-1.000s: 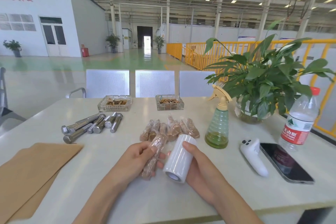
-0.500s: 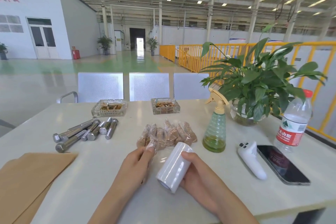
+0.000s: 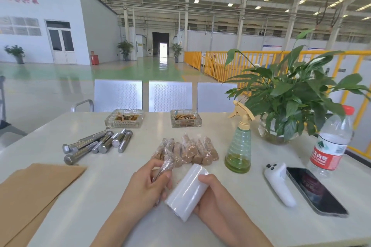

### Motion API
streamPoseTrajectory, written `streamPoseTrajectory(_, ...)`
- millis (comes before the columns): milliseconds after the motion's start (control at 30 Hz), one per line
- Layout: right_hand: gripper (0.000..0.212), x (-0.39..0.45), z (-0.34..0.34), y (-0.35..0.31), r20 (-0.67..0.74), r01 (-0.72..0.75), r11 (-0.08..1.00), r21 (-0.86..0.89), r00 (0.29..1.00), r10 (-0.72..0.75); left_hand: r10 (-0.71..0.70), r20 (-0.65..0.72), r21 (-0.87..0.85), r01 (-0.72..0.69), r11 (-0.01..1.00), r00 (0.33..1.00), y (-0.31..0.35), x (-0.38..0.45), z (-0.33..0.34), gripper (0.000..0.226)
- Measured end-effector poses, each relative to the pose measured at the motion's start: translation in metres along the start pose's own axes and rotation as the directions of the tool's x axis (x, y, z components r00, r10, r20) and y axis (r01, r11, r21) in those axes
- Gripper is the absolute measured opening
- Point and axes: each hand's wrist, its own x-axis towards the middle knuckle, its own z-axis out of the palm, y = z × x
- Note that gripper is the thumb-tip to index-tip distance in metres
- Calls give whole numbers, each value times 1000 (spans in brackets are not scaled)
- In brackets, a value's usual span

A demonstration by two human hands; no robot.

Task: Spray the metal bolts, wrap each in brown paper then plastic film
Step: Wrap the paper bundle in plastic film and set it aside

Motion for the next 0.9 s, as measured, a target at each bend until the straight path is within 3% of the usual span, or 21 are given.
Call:
streamPoseTrajectory(67,51,3,3,1,27,17,998,-55,1000,-15,15,-15,75,-14,997,1000,1,0,0,10)
streamPoseTrajectory(167,57,9,10,3,33,44,995,-89,999,-41,-106,18,-24,106,994,994,4,0,-4,41)
streamPoseTrajectory(267,56,13,14,3,21,23,998,-55,1000,-21,-166,135,-222,193,956,977,2,-1,-13,31)
streamPoseTrajectory(367,51,11,12,-3,1,-13,999,-34,1000,13,-114,216,-257,170,951,970,-3,-3,-21,27)
streamPoseTrajectory(433,46,6,13,-10,57,-17,999,-32,998,18,-73,176,-204,109,973,982,-1,-3,-19,26)
streamPoseTrajectory(533,40,2,14,-14,121,-16,999,-39,992,20,88,66,77,-93,993,994,-3,-1,-8,14)
streamPoseTrajectory(633,45,2,14,-9,133,-27,999,27,991,23,151,-19,251,-141,958,988,-6,4,-3,7)
streamPoseTrajectory(767,49,5,17,-5,89,-14,999,35,996,11,5,11,-58,-4,998,1000,3,5,-5,17)
streamPoseTrajectory(833,42,5,19,-7,58,18,1000,-6,998,-18,-209,40,-301,211,930,977,8,6,-6,23)
streamPoseTrajectory(900,40,5,20,-9,-1,39,999,-15,999,-39,-323,127,-471,344,813,938,11,8,-11,29)
